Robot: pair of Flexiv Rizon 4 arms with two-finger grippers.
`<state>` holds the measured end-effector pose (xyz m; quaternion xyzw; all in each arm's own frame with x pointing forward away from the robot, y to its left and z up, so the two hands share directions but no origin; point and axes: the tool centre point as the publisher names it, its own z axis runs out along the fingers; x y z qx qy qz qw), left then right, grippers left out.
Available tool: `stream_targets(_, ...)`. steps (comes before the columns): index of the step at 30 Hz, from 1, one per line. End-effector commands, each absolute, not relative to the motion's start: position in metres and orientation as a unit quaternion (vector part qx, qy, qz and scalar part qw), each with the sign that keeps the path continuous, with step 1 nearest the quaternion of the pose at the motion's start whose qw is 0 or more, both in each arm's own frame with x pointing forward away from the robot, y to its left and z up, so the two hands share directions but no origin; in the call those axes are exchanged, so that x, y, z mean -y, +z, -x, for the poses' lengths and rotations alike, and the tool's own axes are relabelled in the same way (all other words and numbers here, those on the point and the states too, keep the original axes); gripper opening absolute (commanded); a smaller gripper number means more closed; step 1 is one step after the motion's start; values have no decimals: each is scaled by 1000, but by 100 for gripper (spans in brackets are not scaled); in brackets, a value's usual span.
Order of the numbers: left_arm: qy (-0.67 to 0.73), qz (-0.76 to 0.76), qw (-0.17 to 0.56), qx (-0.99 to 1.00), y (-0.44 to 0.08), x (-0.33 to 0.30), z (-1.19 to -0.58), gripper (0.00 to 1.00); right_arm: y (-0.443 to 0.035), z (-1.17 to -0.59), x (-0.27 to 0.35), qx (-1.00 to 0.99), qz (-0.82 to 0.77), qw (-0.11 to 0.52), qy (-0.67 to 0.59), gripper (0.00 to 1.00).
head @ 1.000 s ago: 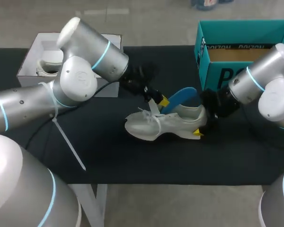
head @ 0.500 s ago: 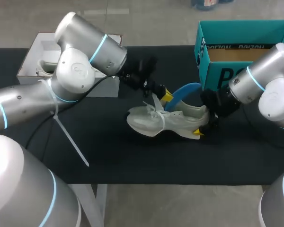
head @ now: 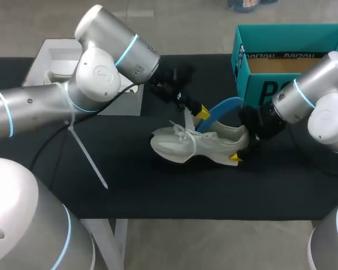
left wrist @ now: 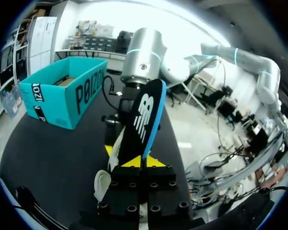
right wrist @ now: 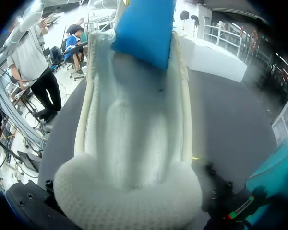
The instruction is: Take the shoe out of the shoebox, open the shoe tongue, remove and reinsert the insole, then place the shoe into the shoebox
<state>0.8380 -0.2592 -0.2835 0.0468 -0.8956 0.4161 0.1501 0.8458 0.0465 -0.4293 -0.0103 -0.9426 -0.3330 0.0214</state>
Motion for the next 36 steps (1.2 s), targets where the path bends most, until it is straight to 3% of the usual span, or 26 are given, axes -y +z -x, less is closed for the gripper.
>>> stream_targets(1, 411, -44, 154, 897, -289, 269, -842, 0, -432, -845, -47, 943, 11, 21, -331, 0)
stream_targets(18, 416, -32, 148, 896, -281, 293, -845, 0, -432, -845, -47, 943, 11, 21, -331, 0)
stream_targets(27, 449, 4, 141, 882, -239, 299, -839, 0, -432, -845, -47, 943, 11, 21, -331, 0)
stream_targets(30, 474, 25, 165, 865, -214, 302, -834, 0, -432, -845, -47, 943, 11, 21, -331, 0)
stream_targets(34, 495, 69, 254, 828, -170, 299, -818, 0, -432, -845, -47, 943, 11, 21, -331, 0)
stream_targets(36, 495, 69, 254, 828, -170, 299, -818, 0, -432, -845, -47, 943, 11, 21, -331, 0)
